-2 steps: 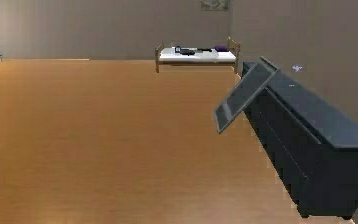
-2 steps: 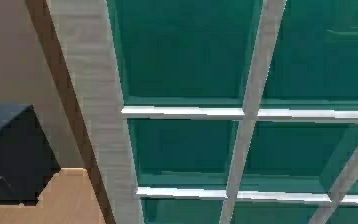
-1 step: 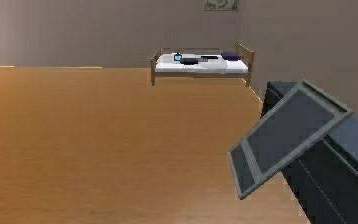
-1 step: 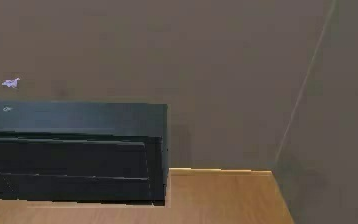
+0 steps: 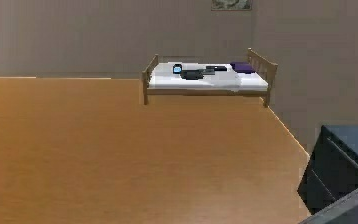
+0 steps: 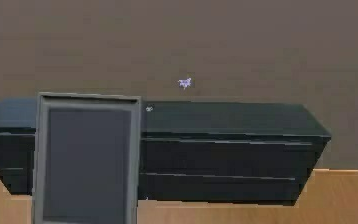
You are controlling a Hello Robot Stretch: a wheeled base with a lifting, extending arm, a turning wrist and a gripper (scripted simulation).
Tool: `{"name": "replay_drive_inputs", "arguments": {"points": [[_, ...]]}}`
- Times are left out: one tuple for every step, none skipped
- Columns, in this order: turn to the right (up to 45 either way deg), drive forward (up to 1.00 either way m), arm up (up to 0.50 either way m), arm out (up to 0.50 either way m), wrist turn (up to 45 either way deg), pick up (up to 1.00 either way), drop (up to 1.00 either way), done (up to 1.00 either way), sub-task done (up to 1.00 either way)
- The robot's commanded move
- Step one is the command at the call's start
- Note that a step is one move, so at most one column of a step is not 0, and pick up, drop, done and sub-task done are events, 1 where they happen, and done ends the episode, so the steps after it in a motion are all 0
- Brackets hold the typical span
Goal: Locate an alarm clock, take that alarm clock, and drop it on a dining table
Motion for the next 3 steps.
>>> {"name": "replay_drive_inputs", "arguments": {"points": [[0.0, 1.0, 0.0, 0.0, 0.0, 0.0, 0.0, 0.0, 0.0], [0.0, 1.0, 0.0, 0.0, 0.0, 0.0, 0.0, 0.0, 0.0], [0.0, 0.7, 0.0, 0.0, 0.0, 0.0, 0.0, 0.0, 0.0]]}}
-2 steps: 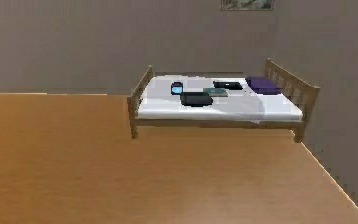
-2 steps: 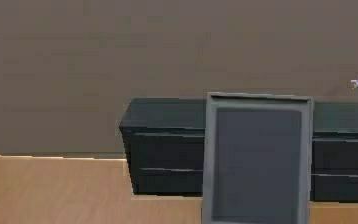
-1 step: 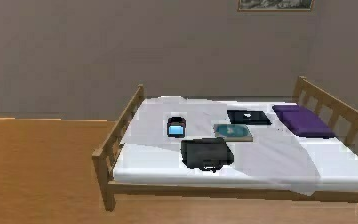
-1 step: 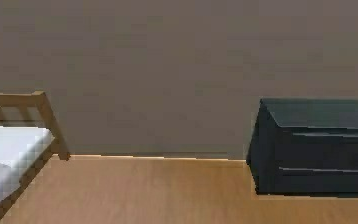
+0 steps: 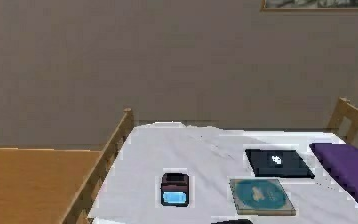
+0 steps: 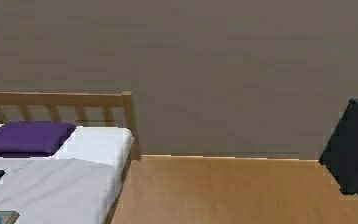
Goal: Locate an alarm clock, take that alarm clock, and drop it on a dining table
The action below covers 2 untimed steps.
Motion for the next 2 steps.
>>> {"name": "replay_drive_inputs", "arguments": {"points": [[-45.0, 0.0, 0.0, 0.0, 0.0, 0.0, 0.0, 0.0, 0.0], [-42.0, 0.0, 0.0, 0.0, 0.0, 0.0, 0.0, 0.0, 0.0]]}}
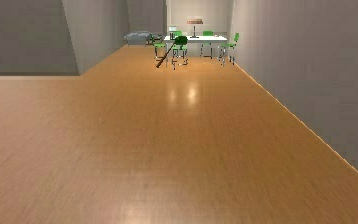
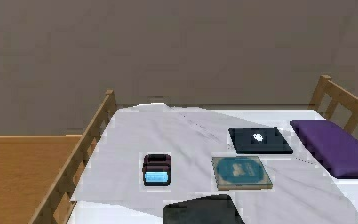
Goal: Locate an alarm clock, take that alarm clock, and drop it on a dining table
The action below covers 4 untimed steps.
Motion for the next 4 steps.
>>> {"name": "replay_drive_inputs", "arguments": {"points": [[0.0, 0.0, 0.5, 0.0, 0.0, 0.0, 0.0, 0.0, 0.0], [0.0, 0.0, 0.02, 0.0, 0.0, 0.0, 0.0, 0.0, 0.0], [0.0, 0.0, 0.0, 0.48, 0.0, 0.0, 0.0, 0.0, 0.0], [0.0, 0.0, 0.0, 0.0, 45.0, 0.0, 0.0, 0.0, 0.0]]}}
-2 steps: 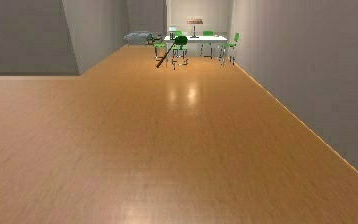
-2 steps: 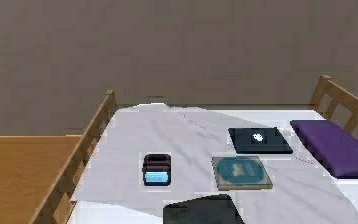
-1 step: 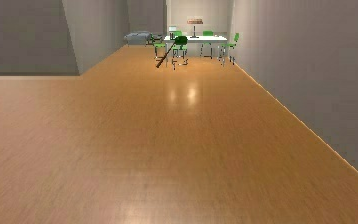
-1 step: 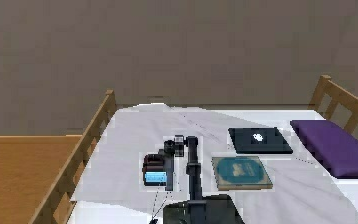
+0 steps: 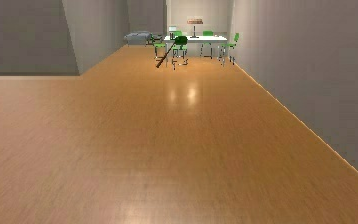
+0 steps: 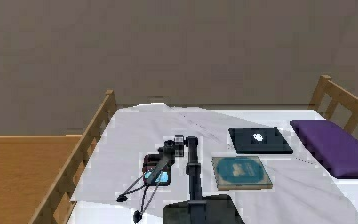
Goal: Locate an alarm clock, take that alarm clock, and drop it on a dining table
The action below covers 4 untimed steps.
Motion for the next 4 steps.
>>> {"name": "replay_drive_inputs", "arguments": {"points": [[0.0, 0.0, 0.0, 0.0, 45.0, 0.0, 0.0, 0.0, 0.0], [0.0, 0.0, 0.0, 0.0, 45.0, 0.0, 0.0, 0.0, 0.0], [0.0, 0.0, 0.0, 0.0, 33.0, 0.0, 0.0, 0.0, 0.0], [0.0, 0.0, -0.3, 0.0, 0.0, 0.0, 0.0, 0.0, 0.0]]}}
